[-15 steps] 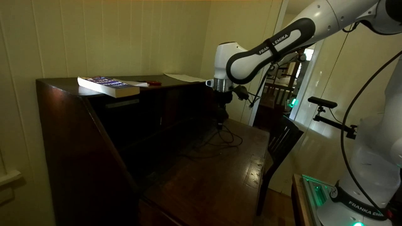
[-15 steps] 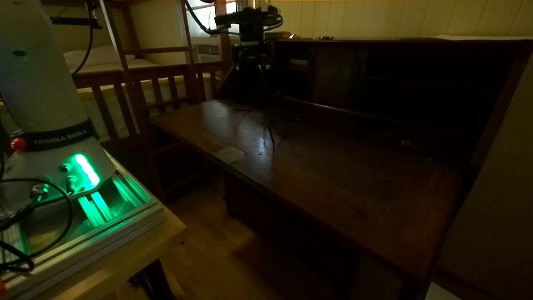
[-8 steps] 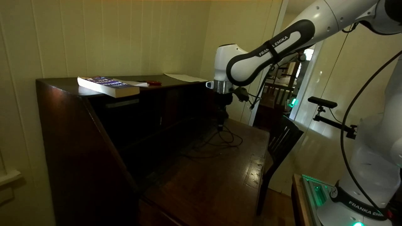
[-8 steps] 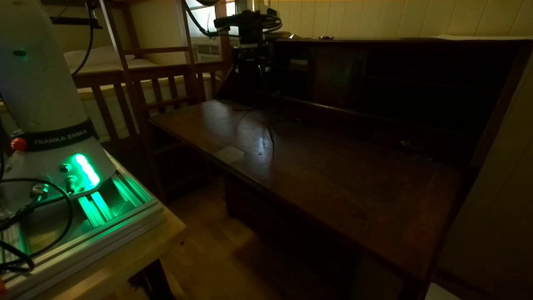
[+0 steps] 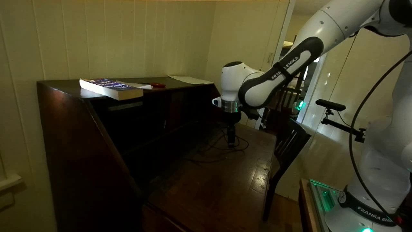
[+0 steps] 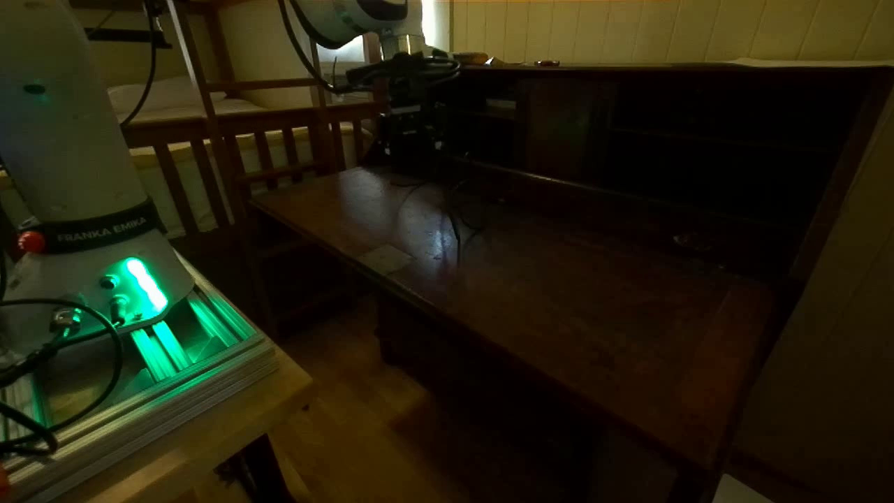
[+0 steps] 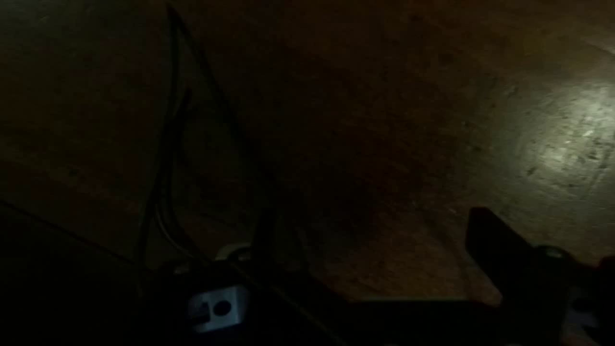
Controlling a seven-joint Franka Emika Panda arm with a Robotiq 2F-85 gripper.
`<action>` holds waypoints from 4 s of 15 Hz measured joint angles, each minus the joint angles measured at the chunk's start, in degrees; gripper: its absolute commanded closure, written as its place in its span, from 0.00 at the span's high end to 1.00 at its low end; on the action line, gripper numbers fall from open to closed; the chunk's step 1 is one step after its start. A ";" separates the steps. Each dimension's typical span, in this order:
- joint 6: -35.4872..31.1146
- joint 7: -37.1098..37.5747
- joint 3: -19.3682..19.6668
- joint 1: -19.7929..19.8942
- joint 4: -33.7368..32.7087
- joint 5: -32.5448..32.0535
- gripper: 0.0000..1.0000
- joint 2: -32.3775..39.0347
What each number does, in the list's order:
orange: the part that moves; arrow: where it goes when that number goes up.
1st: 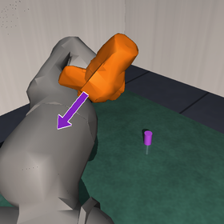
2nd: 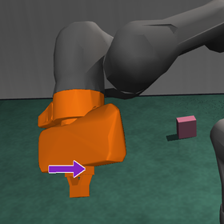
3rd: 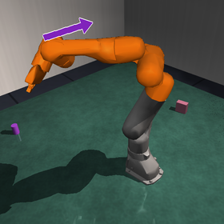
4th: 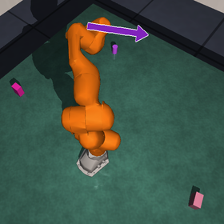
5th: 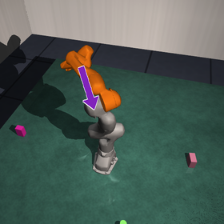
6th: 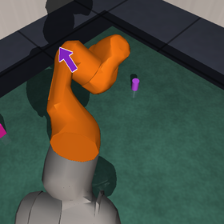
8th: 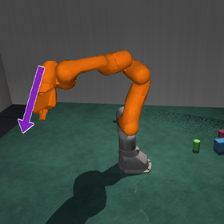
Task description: Move the black cable to the right.
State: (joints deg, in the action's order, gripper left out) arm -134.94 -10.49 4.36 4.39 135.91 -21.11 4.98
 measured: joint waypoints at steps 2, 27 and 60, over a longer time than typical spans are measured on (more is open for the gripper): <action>-5.09 6.00 0.39 -0.05 0.24 -9.26 1.00 2.01; -30.30 -10.91 -8.68 12.25 -3.34 20.17 0.95 13.29; -21.01 -14.79 -8.63 14.90 -11.06 43.12 0.85 14.01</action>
State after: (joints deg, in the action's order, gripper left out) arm -155.95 -25.28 -4.28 19.29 124.84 22.01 18.99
